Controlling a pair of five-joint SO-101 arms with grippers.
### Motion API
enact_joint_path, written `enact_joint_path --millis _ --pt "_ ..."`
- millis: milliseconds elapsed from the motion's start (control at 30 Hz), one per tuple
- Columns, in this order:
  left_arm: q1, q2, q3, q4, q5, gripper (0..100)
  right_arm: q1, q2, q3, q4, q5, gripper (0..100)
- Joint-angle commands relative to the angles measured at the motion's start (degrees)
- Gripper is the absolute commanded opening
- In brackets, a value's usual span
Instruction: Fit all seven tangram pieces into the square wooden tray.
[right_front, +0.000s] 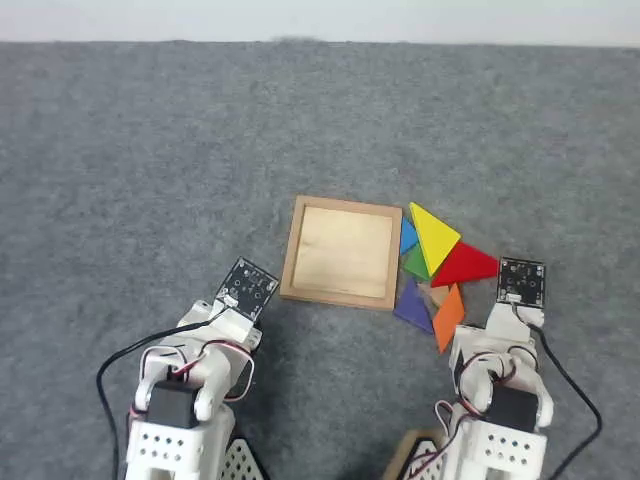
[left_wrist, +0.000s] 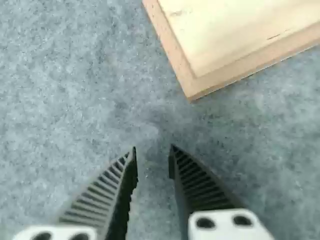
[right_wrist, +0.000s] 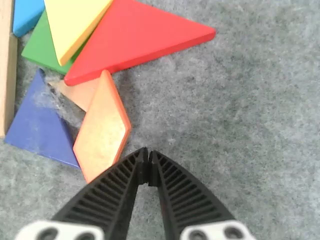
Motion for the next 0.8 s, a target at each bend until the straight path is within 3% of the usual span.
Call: enact_joint_path --millis 0,233,433,633,767 --pt "-0.4 -0.7 -0.7 -0.1 -0.5 10 0.3 0.0 1.0 0.5 0.3 0.9" --pt "-0.4 -0.7 -0.7 -0.1 -0.5 10 -0.5 0.0 1.0 -3.9 0.8 0.9" --pt "-0.4 -0.7 -0.7 -0.1 -0.5 10 1.1 0.0 -2.2 -11.8 20.5 0.7" --pt "-0.4 -0.7 -0.7 -0.1 -0.5 10 3.8 3.8 -15.9 -10.2 21.2 1.6" --pt "-0.4 -0.7 -0.7 -0.1 -0.5 10 2.8 17.4 -25.1 -10.4 17.8 3.1"
